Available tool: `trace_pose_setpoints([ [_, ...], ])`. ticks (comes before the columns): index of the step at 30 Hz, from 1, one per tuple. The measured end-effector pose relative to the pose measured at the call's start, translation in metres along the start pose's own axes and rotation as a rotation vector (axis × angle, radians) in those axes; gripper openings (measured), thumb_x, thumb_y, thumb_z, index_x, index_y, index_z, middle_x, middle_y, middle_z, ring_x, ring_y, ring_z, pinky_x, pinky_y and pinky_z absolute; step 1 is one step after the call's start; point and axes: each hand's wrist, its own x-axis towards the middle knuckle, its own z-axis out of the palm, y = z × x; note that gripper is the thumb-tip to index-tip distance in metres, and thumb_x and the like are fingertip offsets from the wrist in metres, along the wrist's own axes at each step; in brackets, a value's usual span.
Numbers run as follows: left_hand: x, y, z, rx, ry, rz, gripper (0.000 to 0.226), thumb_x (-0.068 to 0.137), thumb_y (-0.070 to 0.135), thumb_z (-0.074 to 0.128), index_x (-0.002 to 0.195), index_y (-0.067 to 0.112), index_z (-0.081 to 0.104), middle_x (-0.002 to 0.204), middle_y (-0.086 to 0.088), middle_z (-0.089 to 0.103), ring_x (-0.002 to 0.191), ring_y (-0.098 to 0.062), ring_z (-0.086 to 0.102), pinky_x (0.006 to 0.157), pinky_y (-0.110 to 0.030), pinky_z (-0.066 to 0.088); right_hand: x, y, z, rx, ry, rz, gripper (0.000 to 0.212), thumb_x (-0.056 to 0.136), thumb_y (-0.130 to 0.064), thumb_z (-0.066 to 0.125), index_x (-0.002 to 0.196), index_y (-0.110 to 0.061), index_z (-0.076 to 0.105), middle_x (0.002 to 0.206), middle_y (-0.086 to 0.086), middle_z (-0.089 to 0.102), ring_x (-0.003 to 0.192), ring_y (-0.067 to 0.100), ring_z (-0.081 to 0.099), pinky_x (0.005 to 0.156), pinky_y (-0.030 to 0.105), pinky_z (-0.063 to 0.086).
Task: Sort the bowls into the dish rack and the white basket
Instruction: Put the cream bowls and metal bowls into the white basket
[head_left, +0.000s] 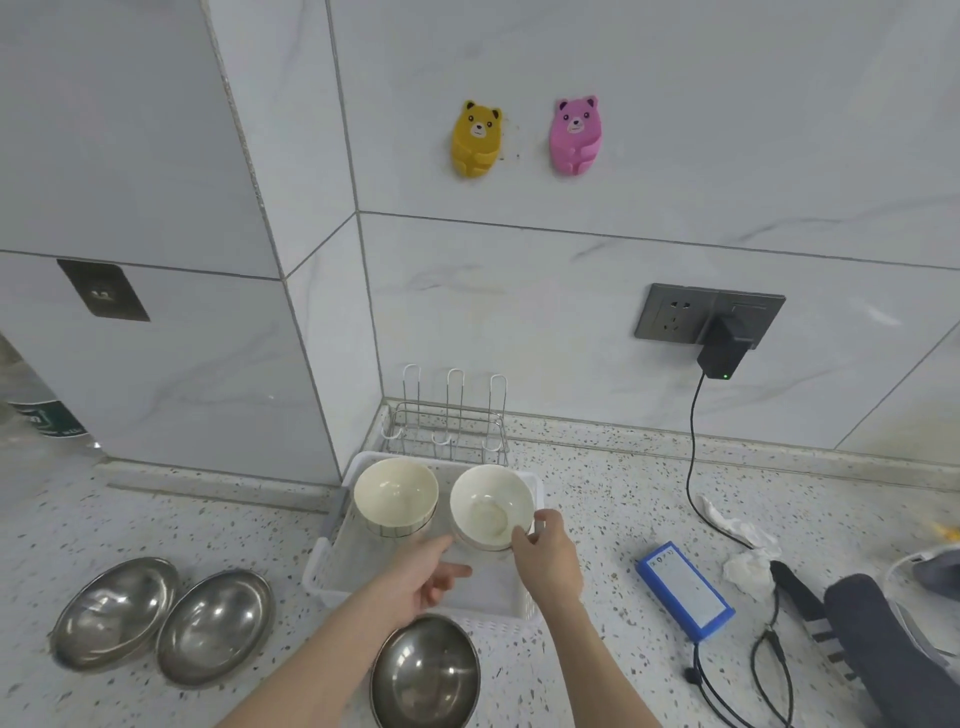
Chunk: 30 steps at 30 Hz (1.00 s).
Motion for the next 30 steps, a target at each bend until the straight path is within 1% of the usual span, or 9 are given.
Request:
trace_pose_setpoints([
  [6, -0.032, -0.014, -0.031, -0.092, -0.042, 0.023, 0.027, 0.098, 0.012, 0.050, 0.123, 0.005, 0.048, 0.090, -0.021, 0.075, 0.040, -0.010, 0.043, 0.032, -0.017, 0.030, -0.031, -0.001, 0.002, 0.098, 0.034, 0.001, 0.044, 0.095, -0.029, 0.049, 0.138, -0.020, 0.040, 0.083, -0.006, 0.066, 0.082, 0.017, 0.065, 0.068, 0.032, 0.050],
  [9, -0.049, -0.027, -0.048, -0.146, -0.055, 0.028, 0.024, 0.096, 0.010, 0.053, 0.118, 0.001, 0.052, 0.091, -0.020, 0.076, 0.043, -0.010, 0.045, 0.033, -0.018, 0.032, -0.054, 0.002, 0.009, 0.167, 0.047, -0.011, 0.038, 0.094, -0.025, 0.050, 0.132, -0.024, 0.046, 0.080, -0.008, 0.069, 0.074, 0.010, 0.062, 0.064, 0.029, 0.049],
  [12, -0.063, -0.043, -0.069, -0.208, -0.063, 0.033, 0.023, 0.095, 0.010, 0.054, 0.116, 0.001, 0.055, 0.091, -0.019, 0.075, 0.044, -0.011, 0.046, 0.033, -0.019, 0.032, -0.077, 0.002, 0.018, 0.272, 0.040, -0.007, 0.031, 0.093, -0.020, 0.051, 0.123, -0.025, 0.052, 0.079, -0.006, 0.071, 0.068, 0.011, 0.059, 0.066, 0.031, 0.050],
  [14, -0.071, -0.055, -0.086, -0.227, -0.060, 0.030, 0.025, 0.095, 0.013, 0.055, 0.116, -0.001, 0.056, 0.091, -0.018, 0.074, 0.046, -0.011, 0.045, 0.034, -0.018, 0.032, -0.091, 0.000, 0.024, 0.312, 0.033, -0.013, 0.026, 0.093, -0.018, 0.051, 0.119, -0.026, 0.054, 0.080, -0.007, 0.071, 0.069, 0.009, 0.061, 0.061, 0.026, 0.046],
  [19, -0.088, -0.096, -0.135, -0.297, 0.009, -0.026, 0.025, 0.095, 0.014, 0.054, 0.113, -0.002, 0.059, 0.089, -0.018, 0.077, 0.044, -0.010, 0.045, 0.034, -0.016, 0.033, -0.129, -0.012, 0.048, 0.448, 0.032, -0.001, 0.021, 0.094, -0.015, 0.050, 0.103, -0.027, 0.065, 0.075, -0.006, 0.071, 0.071, 0.010, 0.064, 0.054, 0.019, 0.044],
  [22, -0.094, -0.117, -0.164, -0.390, 0.099, -0.051, 0.026, 0.096, 0.015, 0.054, 0.113, -0.005, 0.059, 0.091, -0.021, 0.075, 0.040, -0.011, 0.043, 0.031, -0.017, 0.032, -0.157, -0.020, 0.064, 0.536, 0.066, 0.039, 0.021, 0.092, -0.013, 0.053, 0.095, -0.027, 0.069, 0.068, -0.007, 0.071, 0.070, 0.009, 0.063, 0.061, 0.024, 0.044],
  [25, -0.093, -0.123, -0.190, -0.467, 0.233, -0.039, 0.028, 0.099, 0.013, 0.051, 0.122, -0.004, 0.053, 0.095, -0.019, 0.070, 0.037, -0.010, 0.044, 0.028, -0.017, 0.033, -0.183, -0.015, 0.082, 0.540, 0.000, 0.091, 0.016, 0.091, -0.014, 0.056, 0.095, -0.023, 0.068, 0.071, -0.005, 0.074, 0.066, 0.012, 0.062, 0.062, 0.026, 0.045],
  [28, -0.091, -0.122, -0.212, -0.486, 0.300, -0.027, 0.037, 0.098, 0.015, 0.053, 0.133, 0.004, 0.049, 0.098, -0.016, 0.069, 0.052, -0.015, 0.049, 0.028, -0.017, 0.037, -0.204, -0.006, 0.099, 0.481, -0.114, 0.218, 0.010, 0.094, -0.025, 0.058, 0.095, -0.019, 0.065, 0.069, -0.004, 0.075, 0.054, 0.013, 0.053, 0.054, 0.023, 0.042],
  [30, -0.090, -0.120, -0.221, -0.485, 0.318, -0.036, 0.042, 0.098, 0.019, 0.055, 0.138, 0.008, 0.047, 0.098, -0.015, 0.069, 0.058, -0.017, 0.052, 0.028, -0.018, 0.039, -0.214, -0.001, 0.107, 0.454, -0.157, 0.363, 0.025, 0.096, -0.036, 0.054, 0.092, -0.014, 0.067, 0.067, -0.002, 0.075, 0.051, 0.013, 0.050, 0.049, 0.022, 0.038],
])
